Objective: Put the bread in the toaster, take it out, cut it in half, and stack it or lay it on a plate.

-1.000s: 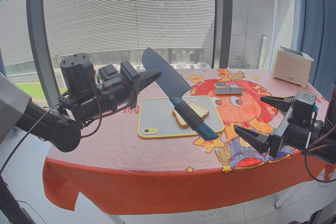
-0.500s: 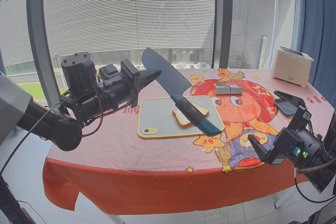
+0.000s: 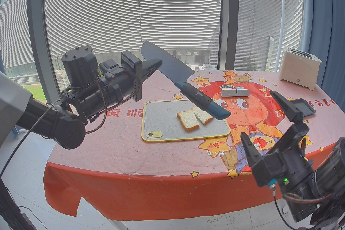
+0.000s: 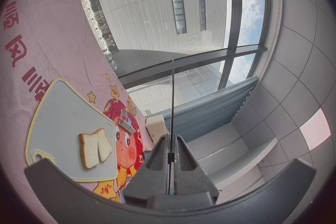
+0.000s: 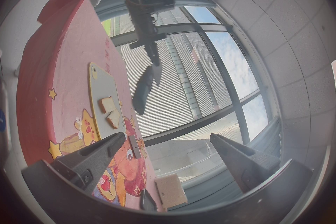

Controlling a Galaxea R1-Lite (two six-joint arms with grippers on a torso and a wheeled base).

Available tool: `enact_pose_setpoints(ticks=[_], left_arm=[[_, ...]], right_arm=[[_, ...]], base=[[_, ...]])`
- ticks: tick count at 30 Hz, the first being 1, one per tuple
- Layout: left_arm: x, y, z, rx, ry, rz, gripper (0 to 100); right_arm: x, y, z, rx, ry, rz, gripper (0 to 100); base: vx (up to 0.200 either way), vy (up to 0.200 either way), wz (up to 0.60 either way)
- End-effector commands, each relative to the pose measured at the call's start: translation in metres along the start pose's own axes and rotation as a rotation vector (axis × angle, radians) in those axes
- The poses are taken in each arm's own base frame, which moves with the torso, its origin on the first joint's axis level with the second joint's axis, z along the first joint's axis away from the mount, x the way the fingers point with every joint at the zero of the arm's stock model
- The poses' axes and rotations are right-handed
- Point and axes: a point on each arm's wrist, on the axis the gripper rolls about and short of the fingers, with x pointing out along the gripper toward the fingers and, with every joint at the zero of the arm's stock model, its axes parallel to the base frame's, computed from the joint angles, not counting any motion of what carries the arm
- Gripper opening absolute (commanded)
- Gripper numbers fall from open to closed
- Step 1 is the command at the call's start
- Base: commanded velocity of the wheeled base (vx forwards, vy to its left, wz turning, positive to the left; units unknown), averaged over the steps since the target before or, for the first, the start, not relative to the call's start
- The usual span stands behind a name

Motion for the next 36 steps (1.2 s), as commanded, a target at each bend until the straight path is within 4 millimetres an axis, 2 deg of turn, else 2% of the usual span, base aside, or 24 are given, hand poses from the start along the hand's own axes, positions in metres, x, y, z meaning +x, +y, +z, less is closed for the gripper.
enact_pose_setpoints(ticks=[1, 6, 14, 22, 31, 36], left_arm=[[0.004, -0.004, 0.0, -0.034, -0.028, -0.013, 0], [0.005, -0.004, -0.005, -0.037, -0.015, -0.013, 0], [0.005, -0.003, -0.006, -0.039, -0.01, -0.01, 0], [0.005, -0.002, -0.007, -0.04, -0.009, -0.007, 0], [0.006, -0.003, -0.011, -0.042, 0.002, -0.007, 0], [0.005, -0.002, -0.012, -0.044, 0.004, -0.004, 0]], right_arm=[[0.01, 0.045, 0.011, -0.182, 0.007, 0.092, 100], [0.022, 0.044, 0.019, -0.172, 0.0, 0.07, 100], [0.058, 0.043, 0.052, -0.168, -0.047, -0.013, 100], [0.081, 0.039, 0.075, -0.134, -0.048, -0.081, 100], [0.099, 0.036, 0.072, -0.13, -0.008, -0.116, 100], [0.106, 0.043, 0.069, -0.142, -0.005, -0.109, 100]], base=[[0.0, 0.0, 0.0], [0.0, 0.0, 0.0], [0.0, 0.0, 0.0], [0.0, 0.0, 0.0], [0.0, 0.0, 0.0], [0.0, 0.0, 0.0]])
